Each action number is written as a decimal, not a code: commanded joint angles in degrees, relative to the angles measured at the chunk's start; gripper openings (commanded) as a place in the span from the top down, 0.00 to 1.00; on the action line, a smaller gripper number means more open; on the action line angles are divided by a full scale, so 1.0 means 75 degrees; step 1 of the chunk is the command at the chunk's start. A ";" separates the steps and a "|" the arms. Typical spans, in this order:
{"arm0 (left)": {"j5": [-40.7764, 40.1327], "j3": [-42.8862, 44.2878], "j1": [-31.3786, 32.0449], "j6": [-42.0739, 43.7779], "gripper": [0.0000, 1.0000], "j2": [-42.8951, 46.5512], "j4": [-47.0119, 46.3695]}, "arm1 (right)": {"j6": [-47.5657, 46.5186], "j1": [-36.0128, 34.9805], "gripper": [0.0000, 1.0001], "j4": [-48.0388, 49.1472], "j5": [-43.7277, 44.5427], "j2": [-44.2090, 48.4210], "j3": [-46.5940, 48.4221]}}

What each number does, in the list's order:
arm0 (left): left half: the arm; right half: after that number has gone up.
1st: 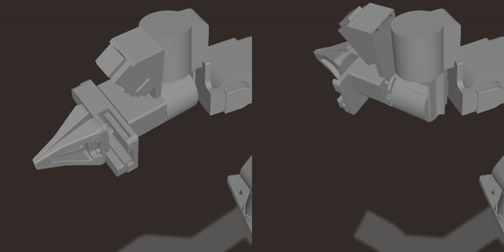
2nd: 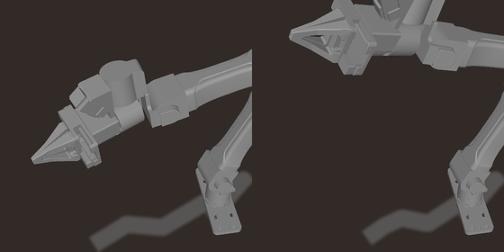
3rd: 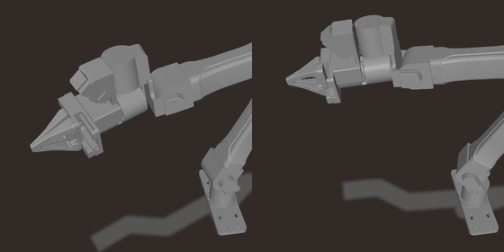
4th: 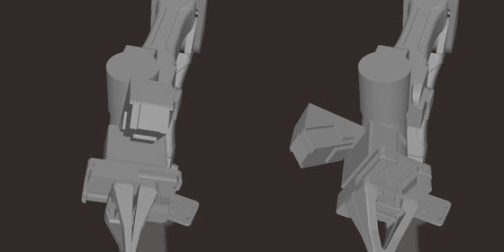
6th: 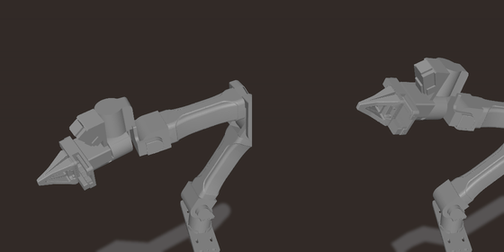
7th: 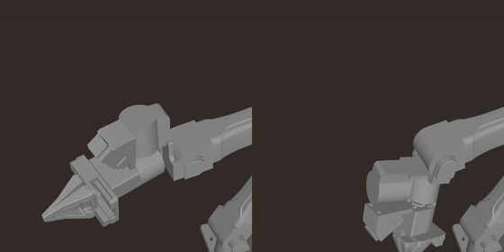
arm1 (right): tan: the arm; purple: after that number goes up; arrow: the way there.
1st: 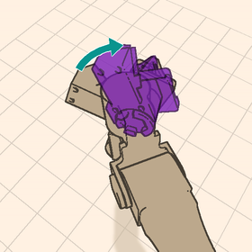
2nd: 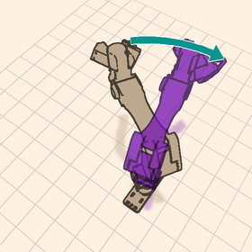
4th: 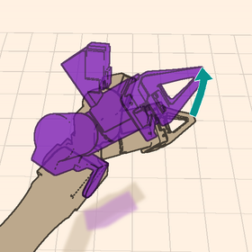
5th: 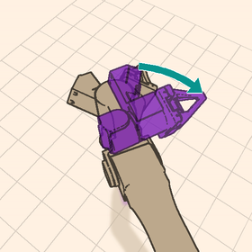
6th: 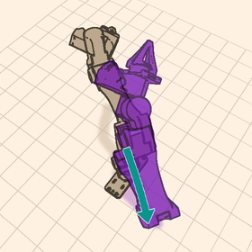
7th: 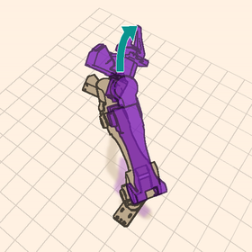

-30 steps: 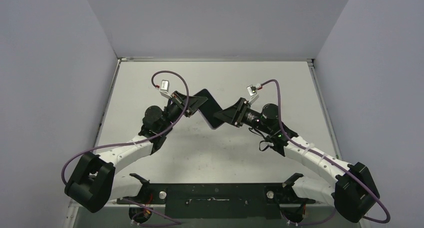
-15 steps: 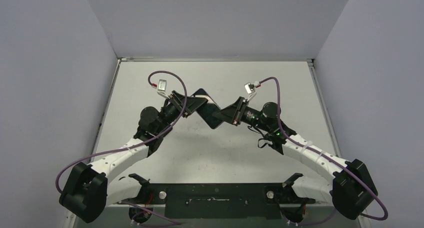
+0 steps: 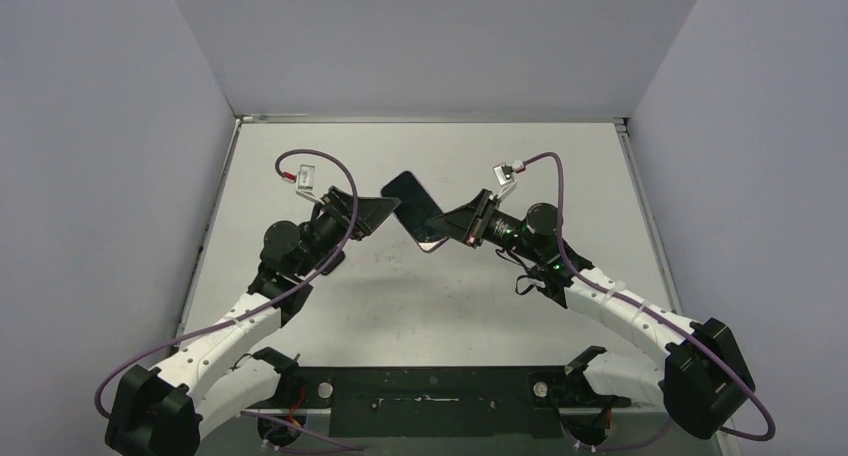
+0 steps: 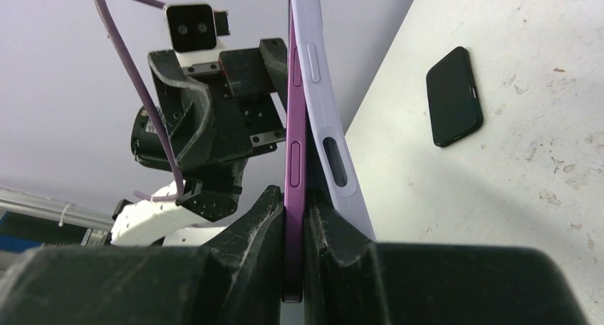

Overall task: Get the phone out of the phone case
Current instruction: Remove the phone case from the phone, then place the phone case at the center of the board.

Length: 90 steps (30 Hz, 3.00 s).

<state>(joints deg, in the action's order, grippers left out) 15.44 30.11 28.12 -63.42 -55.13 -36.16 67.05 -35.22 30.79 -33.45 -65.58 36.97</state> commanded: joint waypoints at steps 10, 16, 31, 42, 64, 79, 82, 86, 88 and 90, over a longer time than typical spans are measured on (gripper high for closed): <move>-0.0645 -0.0713 0.0644 0.0065 0.38 0.0470 -0.0060 | 0.0781 0.0159 1.00 0.1482 0.0898 -0.0023 0.0494; -0.0637 -0.0700 0.0908 0.0071 0.43 0.0101 -0.0464 | 0.0800 0.0160 1.00 0.1608 0.0912 -0.0045 0.0562; -0.0630 -0.0505 0.1549 0.0081 0.48 -0.0890 -0.1839 | 0.0787 0.0149 1.00 0.1615 0.0920 0.0059 0.0430; -0.1430 -0.0269 0.1625 -0.0020 0.68 -0.1269 -0.2119 | 0.0709 0.0126 1.00 0.1428 0.0754 0.0217 0.0140; -0.3330 0.0810 0.1564 -0.0265 1.00 -0.2321 -0.1800 | -0.0211 0.0126 1.00 -0.0871 0.0253 0.1226 -0.0377; -0.0448 0.1110 -0.0323 0.0988 1.00 -0.3018 -0.0159 | -0.1143 0.1532 1.00 -0.2022 0.0205 0.2023 -0.0593; 0.0354 0.1459 -0.0617 0.1725 1.00 -0.3351 0.0773 | -0.1263 0.2156 1.00 -0.1974 0.0089 0.2108 -0.0849; 0.1075 0.2155 -0.0723 0.2673 1.00 -0.4082 0.1990 | -0.1298 0.2874 1.00 -0.1575 -0.0133 0.2029 -0.1236; 0.1293 0.2422 -0.0720 0.2890 1.00 -0.4480 0.2332 | -0.1338 0.3089 1.00 -0.1367 -0.0140 0.1943 -0.1406; 0.1475 0.2600 -0.0697 0.2963 1.00 -0.4914 0.2418 | -0.1346 0.3238 1.00 -0.1118 -0.0139 0.1778 -0.1570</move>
<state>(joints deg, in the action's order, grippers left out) 19.31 44.86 22.87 -47.29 -87.57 -23.09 57.95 -12.93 13.39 -32.42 -51.29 26.26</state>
